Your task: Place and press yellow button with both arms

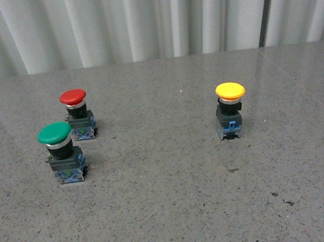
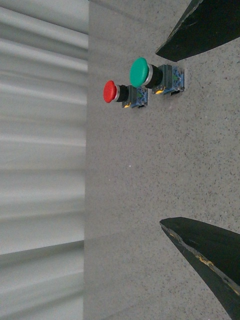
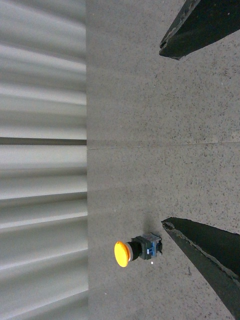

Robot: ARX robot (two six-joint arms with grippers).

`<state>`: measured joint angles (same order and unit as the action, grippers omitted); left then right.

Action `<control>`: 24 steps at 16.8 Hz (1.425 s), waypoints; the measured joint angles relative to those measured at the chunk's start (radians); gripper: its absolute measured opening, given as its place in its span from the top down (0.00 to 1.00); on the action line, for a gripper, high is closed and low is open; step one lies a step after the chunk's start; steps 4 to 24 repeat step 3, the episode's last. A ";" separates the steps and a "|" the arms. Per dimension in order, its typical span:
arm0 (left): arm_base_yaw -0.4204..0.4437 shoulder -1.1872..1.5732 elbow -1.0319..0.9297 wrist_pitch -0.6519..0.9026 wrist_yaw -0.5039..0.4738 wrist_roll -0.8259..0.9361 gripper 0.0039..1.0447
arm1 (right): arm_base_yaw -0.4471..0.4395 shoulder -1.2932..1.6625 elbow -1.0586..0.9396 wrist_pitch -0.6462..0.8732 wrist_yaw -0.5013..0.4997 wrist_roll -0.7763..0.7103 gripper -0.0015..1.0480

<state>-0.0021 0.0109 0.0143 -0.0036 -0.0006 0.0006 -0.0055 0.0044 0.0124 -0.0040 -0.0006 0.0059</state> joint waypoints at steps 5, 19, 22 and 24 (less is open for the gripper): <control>0.000 0.000 0.000 0.000 0.000 0.000 0.06 | 0.000 0.000 0.000 0.000 0.000 0.000 0.06; 0.000 0.000 0.000 0.000 0.000 0.000 0.06 | 0.000 0.000 0.000 0.000 0.000 0.000 0.06; 0.000 0.000 0.000 0.000 0.000 0.000 0.06 | 0.000 0.000 0.000 0.000 0.000 0.000 0.06; 0.000 0.000 0.000 0.000 0.000 0.000 0.06 | 0.000 0.000 0.000 0.000 0.000 0.000 0.06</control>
